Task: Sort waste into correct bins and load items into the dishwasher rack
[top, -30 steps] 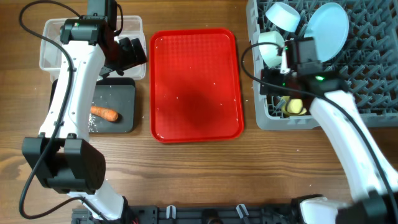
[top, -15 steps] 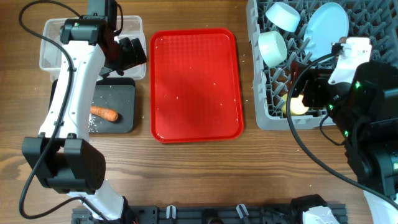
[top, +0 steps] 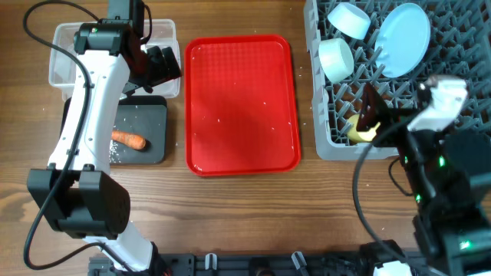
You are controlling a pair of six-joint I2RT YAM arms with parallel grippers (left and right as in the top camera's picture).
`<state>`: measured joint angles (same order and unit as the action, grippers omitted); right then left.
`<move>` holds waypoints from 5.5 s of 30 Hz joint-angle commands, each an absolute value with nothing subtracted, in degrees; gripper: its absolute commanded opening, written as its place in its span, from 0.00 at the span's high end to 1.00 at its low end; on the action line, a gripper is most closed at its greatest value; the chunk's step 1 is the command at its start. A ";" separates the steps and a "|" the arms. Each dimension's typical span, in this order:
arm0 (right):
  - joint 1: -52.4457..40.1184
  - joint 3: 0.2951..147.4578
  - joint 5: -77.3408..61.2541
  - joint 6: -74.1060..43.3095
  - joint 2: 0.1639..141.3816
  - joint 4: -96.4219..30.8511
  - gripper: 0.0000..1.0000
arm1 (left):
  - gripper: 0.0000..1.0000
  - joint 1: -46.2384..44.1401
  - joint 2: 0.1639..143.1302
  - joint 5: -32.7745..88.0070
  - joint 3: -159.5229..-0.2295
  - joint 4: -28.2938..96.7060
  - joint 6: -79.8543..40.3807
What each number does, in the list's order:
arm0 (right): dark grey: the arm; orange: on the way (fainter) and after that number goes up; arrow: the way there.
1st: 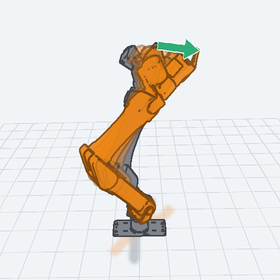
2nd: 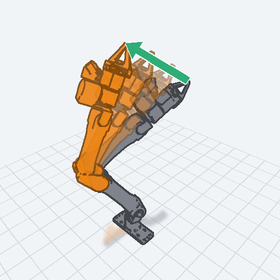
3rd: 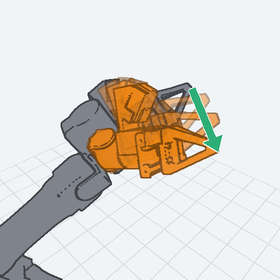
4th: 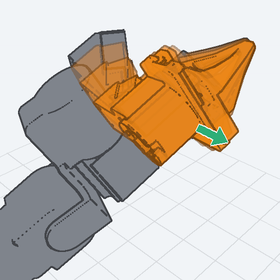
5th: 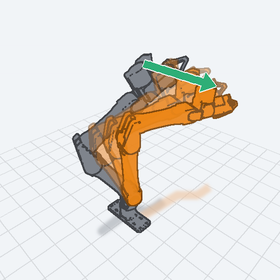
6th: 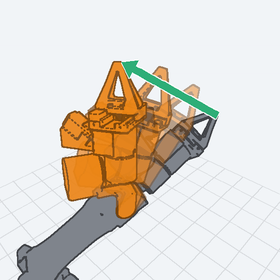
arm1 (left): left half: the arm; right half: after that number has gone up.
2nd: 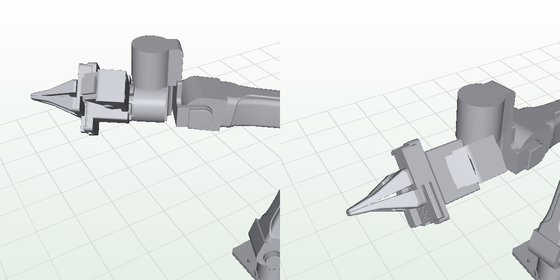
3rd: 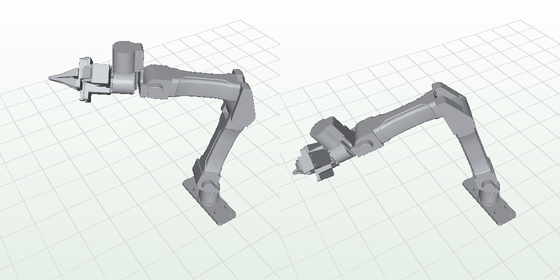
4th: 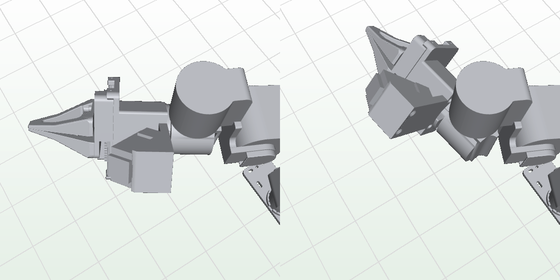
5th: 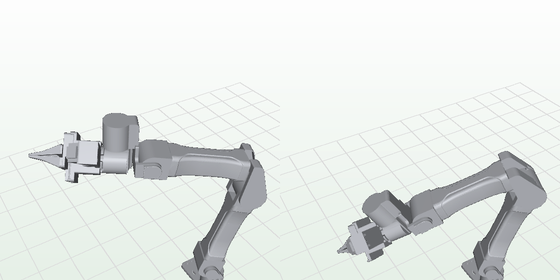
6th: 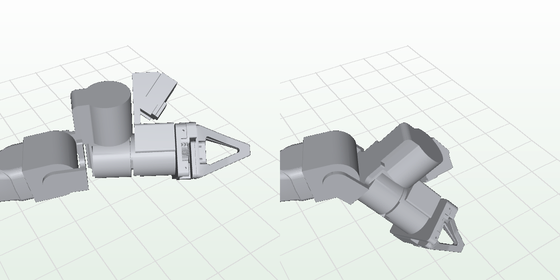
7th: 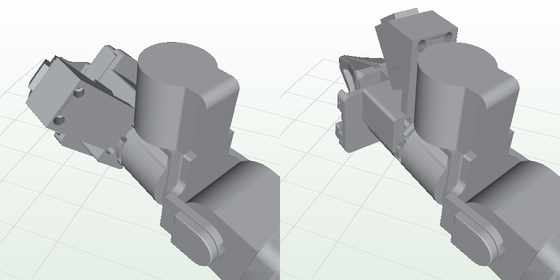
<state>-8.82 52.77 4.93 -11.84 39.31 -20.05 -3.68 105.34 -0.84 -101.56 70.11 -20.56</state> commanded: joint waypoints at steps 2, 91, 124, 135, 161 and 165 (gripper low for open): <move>-4.86 33.67 8.49 -31.22 28.51 -8.99 0.00 | 0.00 -3.42 104.60 -1.39 -101.47 70.06 -21.47; -4.75 0.30 14.13 -36.18 0.21 1.69 0.00 | 0.00 -1.32 11.84 3.38 -4.54 -4.10 -18.48; -4.75 0.30 14.11 -36.18 0.21 1.67 0.00 | 0.00 -1.32 0.16 3.31 -0.32 4.23 -18.46; -4.75 0.30 14.13 -36.18 0.21 1.67 0.00 | 0.00 -1.32 0.16 3.31 -0.32 4.23 -18.46; -4.75 0.30 14.13 -36.18 0.21 1.67 0.00 | 0.00 -1.32 0.16 3.31 -0.32 4.23 -18.46; -4.75 0.30 14.13 -36.21 0.21 1.67 0.00 | 0.00 -1.32 0.16 3.31 -0.32 4.23 -18.48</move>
